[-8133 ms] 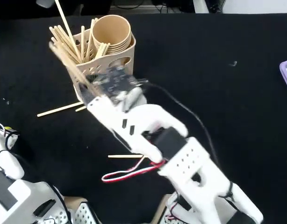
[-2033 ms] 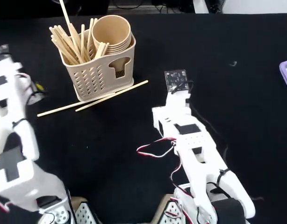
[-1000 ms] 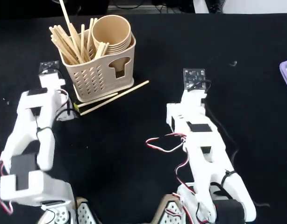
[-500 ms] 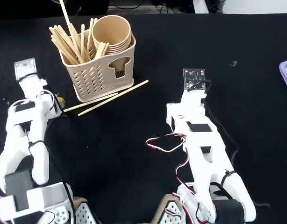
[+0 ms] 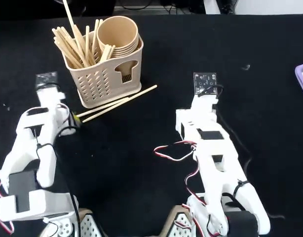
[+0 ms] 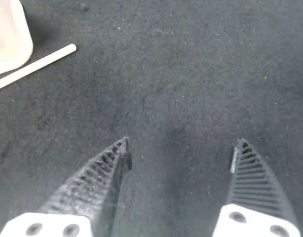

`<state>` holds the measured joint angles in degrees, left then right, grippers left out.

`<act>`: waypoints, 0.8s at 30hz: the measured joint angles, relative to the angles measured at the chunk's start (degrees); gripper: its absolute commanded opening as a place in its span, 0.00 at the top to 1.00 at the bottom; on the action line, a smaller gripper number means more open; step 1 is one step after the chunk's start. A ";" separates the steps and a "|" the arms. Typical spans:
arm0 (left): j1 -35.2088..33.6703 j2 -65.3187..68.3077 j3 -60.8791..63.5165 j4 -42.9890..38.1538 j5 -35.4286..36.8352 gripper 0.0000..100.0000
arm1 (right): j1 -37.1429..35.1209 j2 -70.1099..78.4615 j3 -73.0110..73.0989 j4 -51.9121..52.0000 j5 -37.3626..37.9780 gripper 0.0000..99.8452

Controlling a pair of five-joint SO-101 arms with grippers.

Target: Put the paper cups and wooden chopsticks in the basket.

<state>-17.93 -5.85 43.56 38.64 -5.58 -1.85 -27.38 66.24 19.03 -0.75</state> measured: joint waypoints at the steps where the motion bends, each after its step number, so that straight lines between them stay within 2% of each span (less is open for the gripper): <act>1: 0.62 -0.70 0.26 1.67 -1.32 0.76 | 0.00 0.00 0.00 0.00 0.00 0.68; 7: 3.78 -7.91 7.21 4.48 -7.12 0.76 | 0.00 0.00 0.00 0.00 0.00 0.68; 13: 2.29 -19.78 9.32 4.13 -7.65 0.76 | 0.00 0.00 0.00 0.00 0.00 0.68; 18: -3.25 -23.82 9.41 -5.80 1.41 0.76 | 0.00 0.00 0.00 0.00 0.00 0.68; 24: -0.53 -14.07 9.85 -18.55 5.89 0.76 | 0.00 0.00 0.00 0.00 0.00 0.68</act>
<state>-18.46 -19.91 53.41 20.09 0.31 -1.85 -27.38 66.24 19.03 -0.75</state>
